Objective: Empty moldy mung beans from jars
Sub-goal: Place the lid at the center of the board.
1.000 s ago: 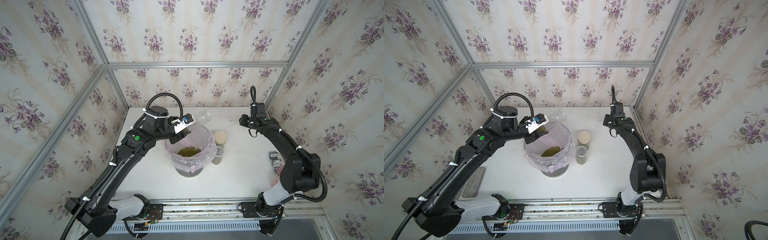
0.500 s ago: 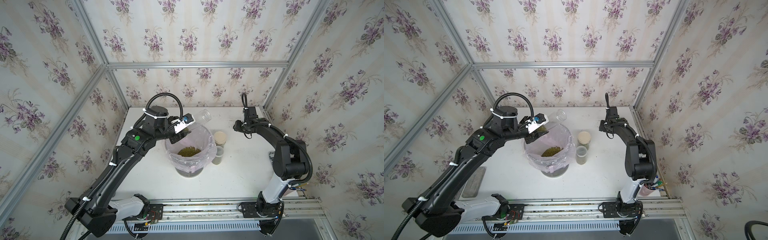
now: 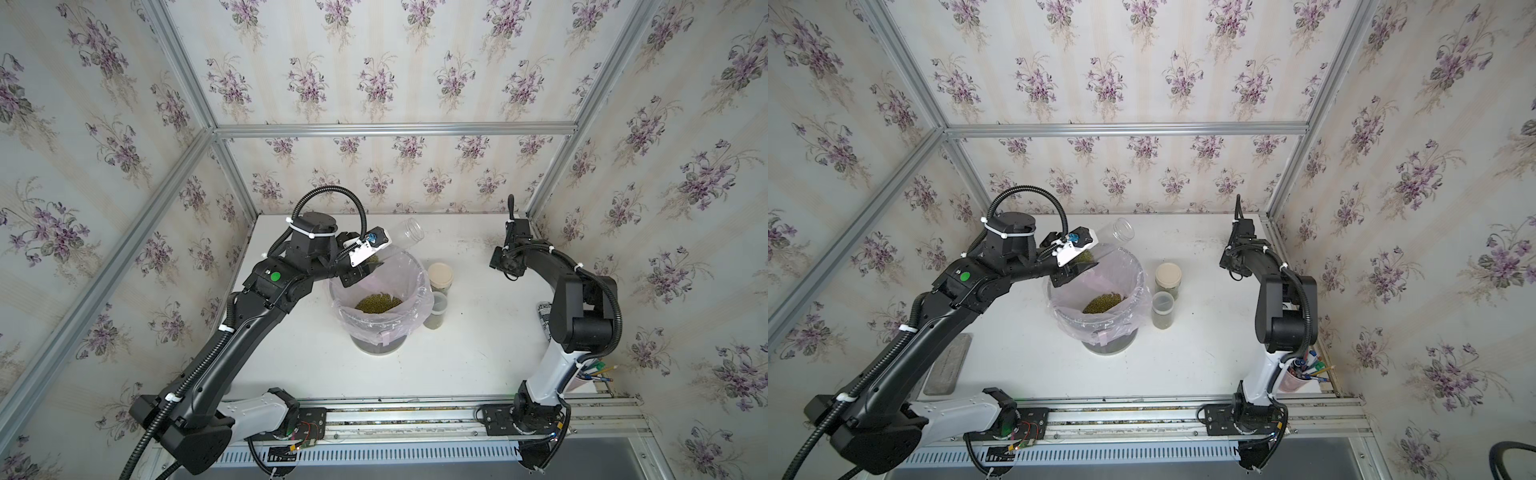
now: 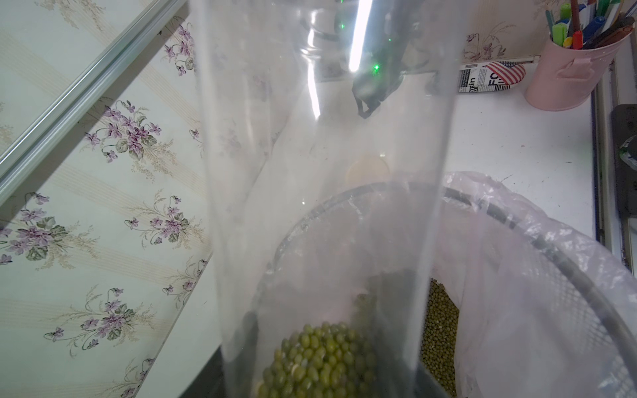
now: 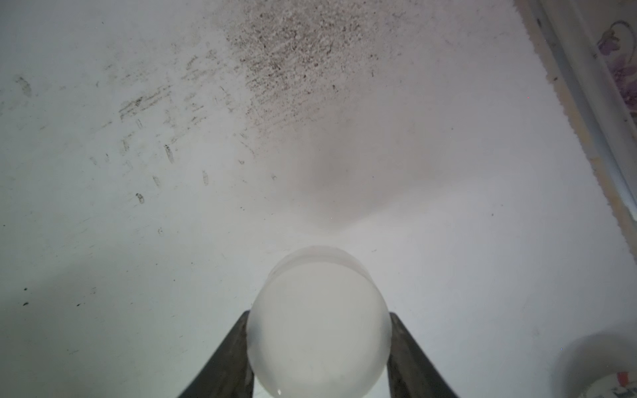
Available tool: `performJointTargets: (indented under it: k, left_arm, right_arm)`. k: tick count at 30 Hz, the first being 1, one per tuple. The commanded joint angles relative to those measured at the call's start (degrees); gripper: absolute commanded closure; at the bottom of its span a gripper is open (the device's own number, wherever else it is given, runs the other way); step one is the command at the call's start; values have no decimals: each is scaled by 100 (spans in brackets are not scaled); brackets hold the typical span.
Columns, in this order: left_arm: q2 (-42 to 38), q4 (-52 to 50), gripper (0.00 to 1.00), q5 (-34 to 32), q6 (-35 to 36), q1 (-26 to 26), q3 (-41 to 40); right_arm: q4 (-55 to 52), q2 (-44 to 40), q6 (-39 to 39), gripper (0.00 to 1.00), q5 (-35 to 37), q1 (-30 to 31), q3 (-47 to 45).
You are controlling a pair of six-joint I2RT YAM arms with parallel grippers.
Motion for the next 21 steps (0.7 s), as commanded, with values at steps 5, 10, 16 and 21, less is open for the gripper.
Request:
performJointTargets:
  k: [5,10,16,21]
  left_arm:
    - [-6,227,59,47,-1,-22,-10]
    - [-23,230,58,35,1,-33,-39]
    - [-46,246,58,41,25,-48,-79]
    - [-71,249,58,41,24,-50,-85]
  right_arm:
    - [-56,263,159,51,234,-215,-6]
    - [-115,467,105,50,225,-259,109]
    - [-161,652,98,47,186,-276,148]
    - [-128,680,101,47,180,-389,130]
